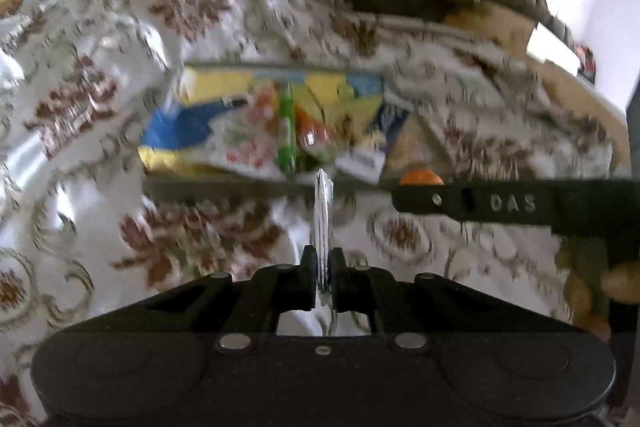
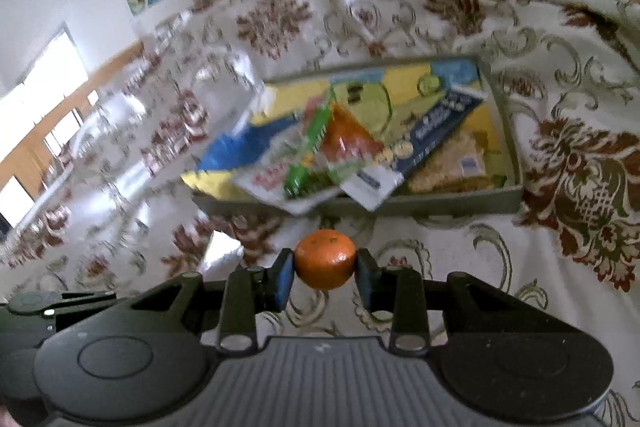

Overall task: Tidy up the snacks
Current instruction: 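Carry the silver wrapper with the left tool while the right tool carries the orange over the tray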

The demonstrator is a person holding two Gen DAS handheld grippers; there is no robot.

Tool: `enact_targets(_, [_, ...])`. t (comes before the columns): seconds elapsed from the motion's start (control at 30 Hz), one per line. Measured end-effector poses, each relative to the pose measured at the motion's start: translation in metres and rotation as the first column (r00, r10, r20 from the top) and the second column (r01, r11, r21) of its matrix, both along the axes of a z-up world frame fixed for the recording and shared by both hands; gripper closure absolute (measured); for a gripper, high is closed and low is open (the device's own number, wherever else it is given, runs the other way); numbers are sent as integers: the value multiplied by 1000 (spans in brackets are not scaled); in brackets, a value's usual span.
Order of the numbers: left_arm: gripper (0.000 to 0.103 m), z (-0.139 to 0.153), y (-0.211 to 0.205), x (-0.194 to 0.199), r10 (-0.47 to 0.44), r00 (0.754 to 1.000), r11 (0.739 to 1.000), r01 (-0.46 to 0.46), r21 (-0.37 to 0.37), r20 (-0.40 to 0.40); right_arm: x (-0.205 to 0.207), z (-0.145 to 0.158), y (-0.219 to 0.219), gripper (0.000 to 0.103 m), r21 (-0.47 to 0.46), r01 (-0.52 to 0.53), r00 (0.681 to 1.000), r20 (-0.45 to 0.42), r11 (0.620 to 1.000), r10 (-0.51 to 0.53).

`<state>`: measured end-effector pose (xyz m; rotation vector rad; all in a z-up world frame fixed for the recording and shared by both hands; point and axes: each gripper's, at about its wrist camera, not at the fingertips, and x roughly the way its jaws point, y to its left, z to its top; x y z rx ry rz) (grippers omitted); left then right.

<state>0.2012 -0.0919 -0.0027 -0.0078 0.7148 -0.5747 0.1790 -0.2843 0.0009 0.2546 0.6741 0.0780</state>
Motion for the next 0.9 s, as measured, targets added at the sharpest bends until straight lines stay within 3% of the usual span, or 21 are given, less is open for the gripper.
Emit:
enact_targets(0.23, [97, 36, 9, 21, 78, 995, 994, -73, -80, 64, -2, 21, -5, 67, 66, 17, 988, 155, 998, -28])
enact_targets(0.4, [97, 48, 4, 50, 109, 987, 993, -102, -63, 115, 18, 26, -11, 66, 79, 30, 977, 209, 996, -46])
enact_targets(0.9, [97, 30, -19, 135, 137, 984, 991, -136, -17, 111, 82, 18, -21, 66, 72, 67, 966, 245, 995, -83])
